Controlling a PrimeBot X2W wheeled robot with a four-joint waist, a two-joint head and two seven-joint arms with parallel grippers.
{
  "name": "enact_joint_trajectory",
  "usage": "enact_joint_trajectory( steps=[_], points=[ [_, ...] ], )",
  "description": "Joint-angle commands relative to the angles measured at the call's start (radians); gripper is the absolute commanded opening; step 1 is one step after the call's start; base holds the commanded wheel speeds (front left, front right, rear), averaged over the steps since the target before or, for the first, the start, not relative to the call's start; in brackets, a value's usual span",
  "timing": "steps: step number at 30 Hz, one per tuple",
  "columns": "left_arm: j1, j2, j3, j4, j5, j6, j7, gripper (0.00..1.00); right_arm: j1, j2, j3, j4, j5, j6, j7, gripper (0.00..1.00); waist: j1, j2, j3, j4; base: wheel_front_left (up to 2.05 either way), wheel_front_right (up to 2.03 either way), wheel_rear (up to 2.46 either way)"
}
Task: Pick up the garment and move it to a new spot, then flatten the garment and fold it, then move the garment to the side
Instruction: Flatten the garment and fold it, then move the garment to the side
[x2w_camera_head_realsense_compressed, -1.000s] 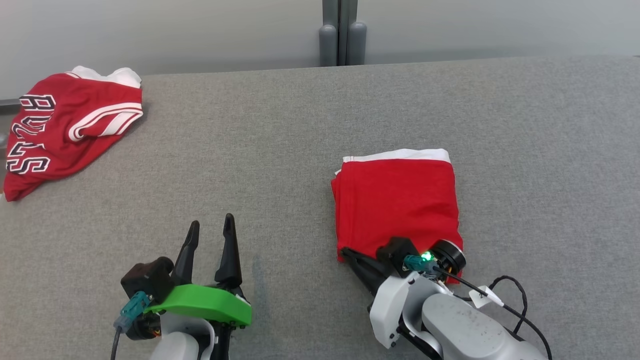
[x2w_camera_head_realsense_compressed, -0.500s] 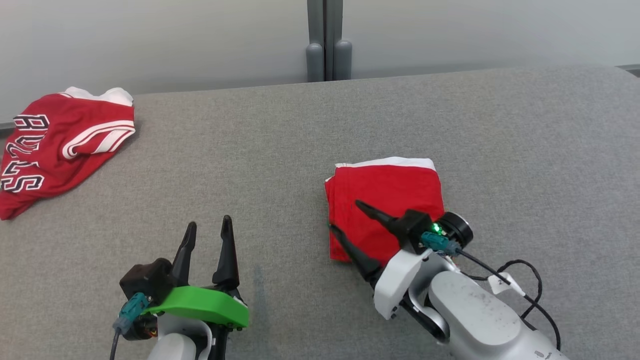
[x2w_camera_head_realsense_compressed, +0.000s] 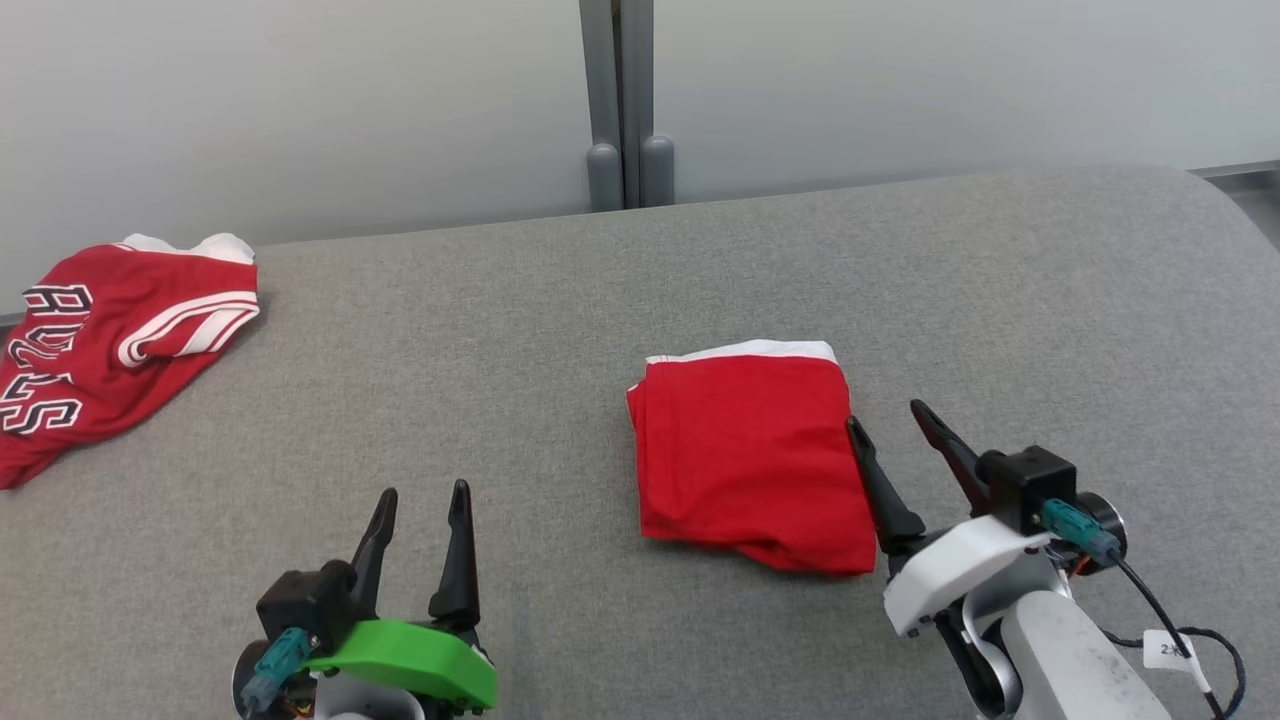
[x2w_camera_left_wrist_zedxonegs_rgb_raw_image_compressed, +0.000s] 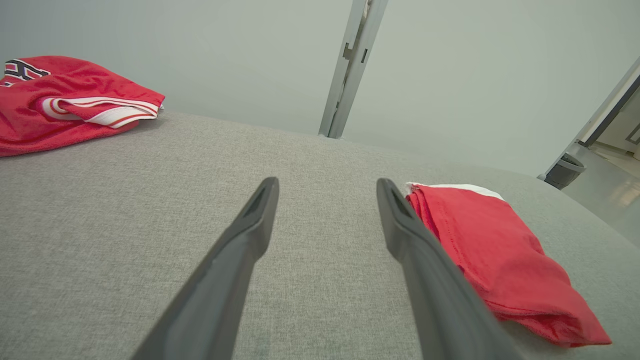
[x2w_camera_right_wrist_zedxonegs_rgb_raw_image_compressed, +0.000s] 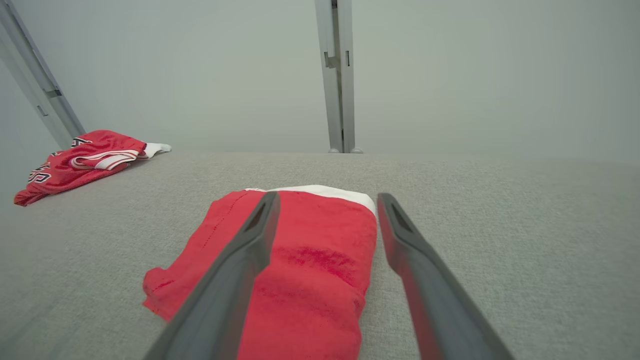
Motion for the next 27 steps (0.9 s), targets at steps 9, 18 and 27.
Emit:
enact_joint_trajectory(
  steps=[9,18,27],
  points=[
    [0.077,0.002,0.033,-0.029,0.006,0.006,0.000,1.00,0.152,0.014,-0.126,-0.098,0.015,-0.001,-0.005,1.00,0.0000,0.0000,-0.018,-0.011,0.00,0.00,0.00],
    [0.123,0.002,0.048,-0.052,0.004,0.013,0.000,1.00,0.196,0.014,-0.129,-0.120,0.025,-0.001,-0.005,1.00,0.0000,0.0000,-0.023,-0.012,0.00,0.00,0.00],
    [0.118,0.002,0.044,-0.051,0.003,0.019,0.000,1.00,0.193,0.014,-0.134,-0.125,0.006,-0.001,-0.005,1.00,0.0000,0.0000,-0.024,-0.008,0.00,0.00,0.00]
  ],
)
